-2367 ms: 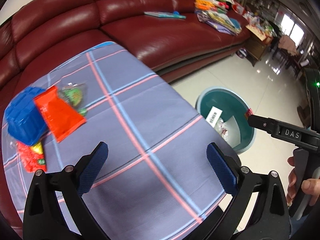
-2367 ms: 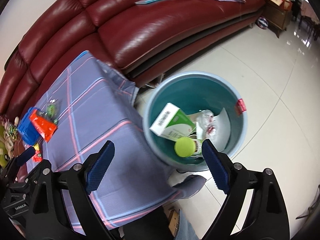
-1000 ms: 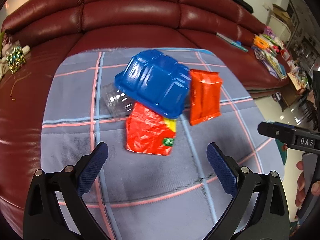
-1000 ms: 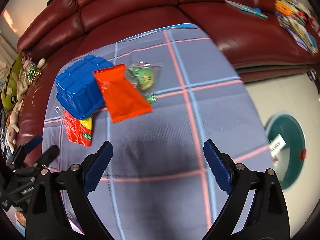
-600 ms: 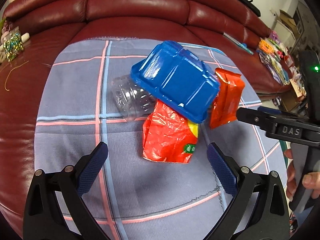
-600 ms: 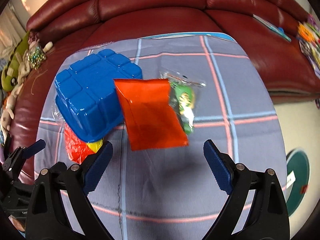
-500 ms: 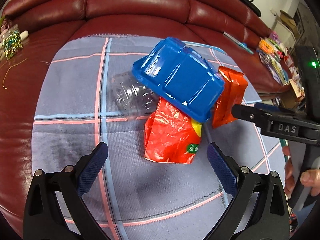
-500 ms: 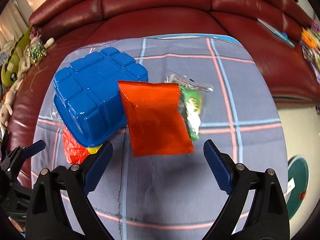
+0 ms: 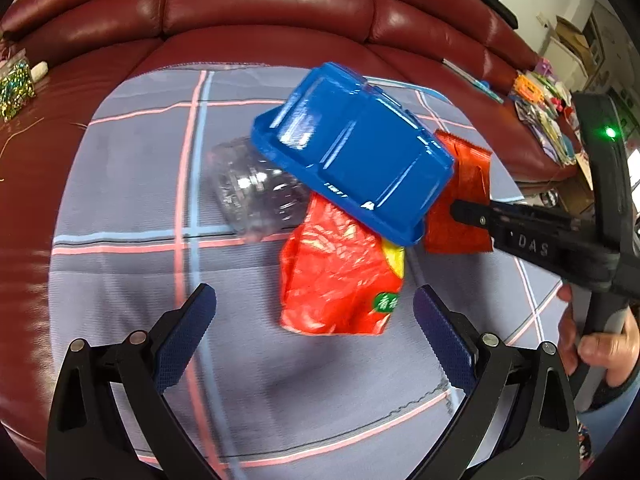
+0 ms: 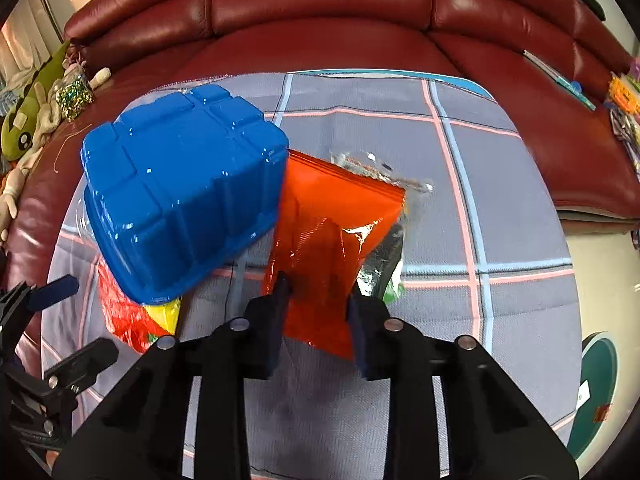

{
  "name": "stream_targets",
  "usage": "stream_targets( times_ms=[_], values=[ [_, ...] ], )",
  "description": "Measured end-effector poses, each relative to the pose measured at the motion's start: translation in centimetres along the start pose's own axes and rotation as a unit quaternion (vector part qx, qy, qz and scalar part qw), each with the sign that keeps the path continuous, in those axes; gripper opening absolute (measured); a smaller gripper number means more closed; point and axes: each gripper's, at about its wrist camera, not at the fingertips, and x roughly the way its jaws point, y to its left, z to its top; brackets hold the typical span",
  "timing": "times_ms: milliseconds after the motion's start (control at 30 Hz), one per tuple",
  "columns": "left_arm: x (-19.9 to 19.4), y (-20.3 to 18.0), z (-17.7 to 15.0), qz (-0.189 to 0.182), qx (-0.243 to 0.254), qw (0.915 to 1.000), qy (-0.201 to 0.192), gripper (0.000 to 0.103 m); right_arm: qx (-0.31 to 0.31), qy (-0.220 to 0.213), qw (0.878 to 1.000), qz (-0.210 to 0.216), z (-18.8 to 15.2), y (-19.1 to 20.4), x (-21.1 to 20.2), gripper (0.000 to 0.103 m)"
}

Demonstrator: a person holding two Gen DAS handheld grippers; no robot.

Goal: Collect trash
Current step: 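Grasp the orange packet with the right tool while the left tool grasps the red snack bag, then lift the red snack bag and orange packet and carry them toward the teal bin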

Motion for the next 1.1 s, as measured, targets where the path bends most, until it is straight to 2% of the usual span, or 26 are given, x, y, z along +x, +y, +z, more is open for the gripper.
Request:
stream_targets(
  times_ms=[167, 367, 433, 500, 533, 567, 600, 800, 1100],
  values=[
    [1.2, -1.8, 0.4, 0.005, -0.003, 1.0000, -0.002, 0.099, 0.014, -0.003, 1.000, 0.017, -1.1, -1.0, -1.2, 0.022],
    [2.9, -3.7, 0.5, 0.030, -0.012, 0.9995, -0.005, 0.099, 0.035, 0.000, 0.999, 0.037, -2.3, -2.7, -2.7, 0.022],
    [3.2, -4.0, 0.5, 0.039, -0.015, 0.9991, -0.009, 0.084, 0.039, -0.002, 0.998, 0.038, -2.9, -3.4, -3.3, 0.023],
    [3.8, -4.0, 0.3, 0.040, -0.011, 0.9991, 0.005, 0.046, 0.045, -0.002, 0.998, 0.040, -3.4, -4.0, -3.6, 0.023],
    [3.9, -4.0, 0.2, 0.044, -0.010, 0.9989, 0.008, 0.040, 0.048, -0.001, 0.998, 0.041, -3.8, -4.4, -3.8, 0.023],
    [3.8, -4.1, 0.2, 0.052, -0.007, 0.9986, 0.004, 0.028, 0.049, -0.001, 0.998, 0.041, -4.1, -4.6, -4.0, 0.023],
    [3.7, -4.0, 0.0, 0.045, -0.008, 0.9989, 0.010, 0.021, 0.051, -0.001, 0.998, 0.040, -4.4, -4.9, -4.1, 0.023],
    [1.8, -4.9, -1.7, 0.022, 0.007, 0.9996, 0.018, 0.019, 0.073, -0.001, 0.996, 0.043, -6.3, -6.7, -5.0, 0.023],
    [-1.9, -9.8, -5.3, -0.029, 0.062, 0.9971, 0.034, 0.019, 0.101, -0.011, 0.994, 0.042, -9.7, -8.8, -8.0, 0.023]
  ],
)
